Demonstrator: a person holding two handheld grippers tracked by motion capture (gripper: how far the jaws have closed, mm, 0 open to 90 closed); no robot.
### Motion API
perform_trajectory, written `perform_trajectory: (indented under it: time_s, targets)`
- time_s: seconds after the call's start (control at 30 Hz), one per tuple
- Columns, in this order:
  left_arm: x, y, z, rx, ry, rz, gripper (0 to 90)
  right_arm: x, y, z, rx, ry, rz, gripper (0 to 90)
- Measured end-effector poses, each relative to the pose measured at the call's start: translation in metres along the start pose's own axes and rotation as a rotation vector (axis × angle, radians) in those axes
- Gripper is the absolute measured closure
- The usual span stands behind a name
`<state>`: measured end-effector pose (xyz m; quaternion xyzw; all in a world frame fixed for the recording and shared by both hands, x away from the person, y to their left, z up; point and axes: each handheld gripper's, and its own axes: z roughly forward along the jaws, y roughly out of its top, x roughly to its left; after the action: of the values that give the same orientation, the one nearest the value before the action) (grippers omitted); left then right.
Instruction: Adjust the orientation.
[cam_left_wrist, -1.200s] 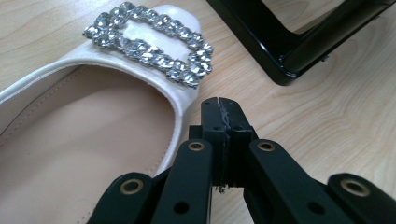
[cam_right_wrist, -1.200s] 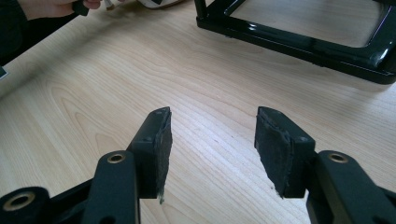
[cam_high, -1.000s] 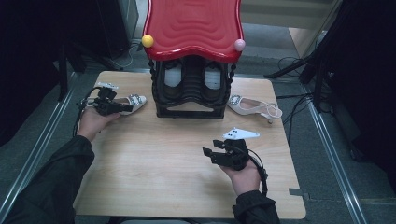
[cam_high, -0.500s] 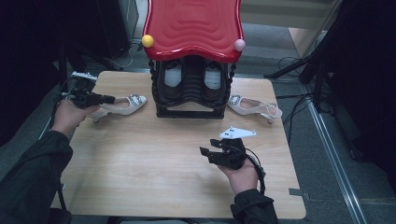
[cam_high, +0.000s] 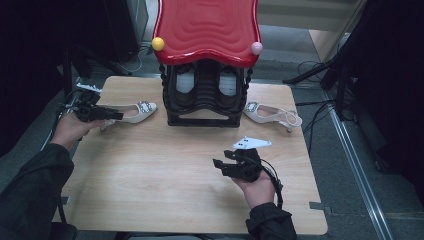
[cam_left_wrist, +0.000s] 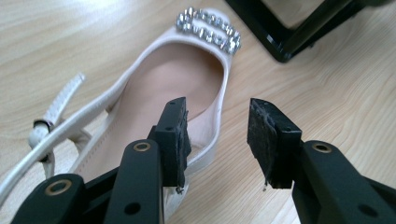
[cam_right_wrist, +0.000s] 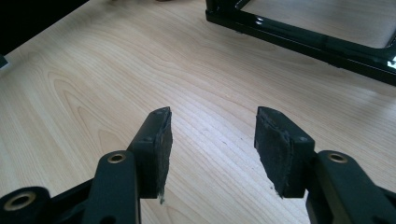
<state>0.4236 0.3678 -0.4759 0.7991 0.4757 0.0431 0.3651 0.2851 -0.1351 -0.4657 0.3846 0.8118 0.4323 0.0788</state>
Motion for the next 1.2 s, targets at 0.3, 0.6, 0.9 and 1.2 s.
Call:
perform_trajectory:
  time_s: [0.3, 0.6, 0.9, 1.2]
  targets:
    - [-0.003, -0.005, 0.018, 0.053, 0.052, 0.01, 69.2, -0.003, 0.0, -0.001, -0.003, -0.001, 0.011, 47.6]
    - [-0.013, 0.003, 0.016, 0.054, 0.087, 0.013, 87.5, -0.005, -0.001, -0.001, -0.003, -0.006, 0.018, 47.6]
    - [-0.025, 0.009, 0.004, 0.019, 0.051, -0.03, 88.3, -0.007, -0.001, 0.0, -0.003, -0.003, 0.027, 47.8]
    - [-0.046, 0.005, -0.012, 0.002, 0.011, -0.039, 88.4, -0.005, 0.002, 0.003, -0.001, 0.01, 0.022, 48.1]
